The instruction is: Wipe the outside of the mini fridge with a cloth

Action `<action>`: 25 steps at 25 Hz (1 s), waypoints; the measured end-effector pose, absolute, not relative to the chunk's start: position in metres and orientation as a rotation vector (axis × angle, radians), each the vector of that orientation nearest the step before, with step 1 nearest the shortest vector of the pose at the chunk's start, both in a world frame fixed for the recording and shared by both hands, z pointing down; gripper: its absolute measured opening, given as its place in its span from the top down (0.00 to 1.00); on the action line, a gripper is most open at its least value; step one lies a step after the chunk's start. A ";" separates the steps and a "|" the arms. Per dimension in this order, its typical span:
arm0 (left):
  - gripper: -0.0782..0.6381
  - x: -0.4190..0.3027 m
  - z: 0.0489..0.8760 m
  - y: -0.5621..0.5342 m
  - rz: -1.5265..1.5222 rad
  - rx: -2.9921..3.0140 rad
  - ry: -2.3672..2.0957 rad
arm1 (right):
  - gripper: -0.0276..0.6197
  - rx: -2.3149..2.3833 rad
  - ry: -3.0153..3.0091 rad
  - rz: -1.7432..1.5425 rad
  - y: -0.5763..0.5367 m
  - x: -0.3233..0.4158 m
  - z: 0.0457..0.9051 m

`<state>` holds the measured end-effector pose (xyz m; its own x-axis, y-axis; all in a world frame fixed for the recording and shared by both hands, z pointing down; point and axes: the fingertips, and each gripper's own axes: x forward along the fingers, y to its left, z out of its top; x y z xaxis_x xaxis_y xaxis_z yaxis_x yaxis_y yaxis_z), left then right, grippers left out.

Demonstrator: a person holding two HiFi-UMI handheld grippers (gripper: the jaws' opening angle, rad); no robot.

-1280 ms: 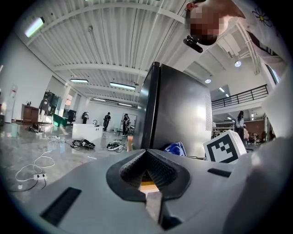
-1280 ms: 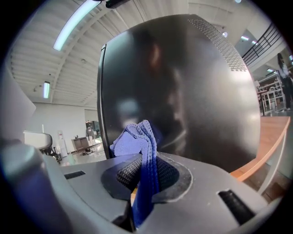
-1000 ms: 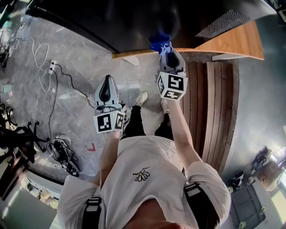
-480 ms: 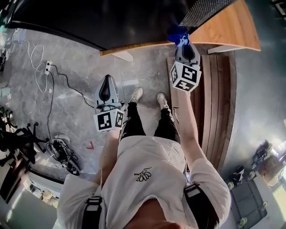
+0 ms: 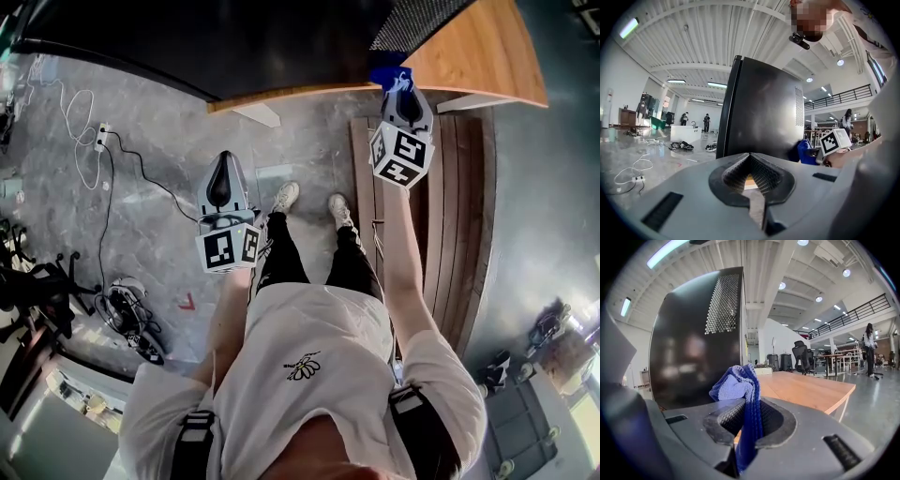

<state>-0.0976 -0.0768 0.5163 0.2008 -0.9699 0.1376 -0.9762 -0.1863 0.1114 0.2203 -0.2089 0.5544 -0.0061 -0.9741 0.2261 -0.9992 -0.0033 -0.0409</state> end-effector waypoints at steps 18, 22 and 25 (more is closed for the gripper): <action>0.88 -0.145 0.557 -0.074 0.126 2.217 -1.858 | 0.86 1.660 -2.460 0.431 -0.171 -0.017 0.585; 0.88 -0.170 0.566 -0.077 0.133 2.186 -1.878 | 0.86 1.552 -2.508 0.441 -0.178 -0.078 0.601; 0.88 -0.191 0.571 -0.075 0.153 2.150 -1.921 | 0.86 1.489 -2.540 0.434 -0.185 -0.113 0.609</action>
<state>-0.1906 -0.0753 0.5709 0.1233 -0.9617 0.2447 -0.9883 -0.0967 0.1177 -0.1127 -0.1852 0.6092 -0.4889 -0.8244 0.2852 -0.8723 0.4604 -0.1648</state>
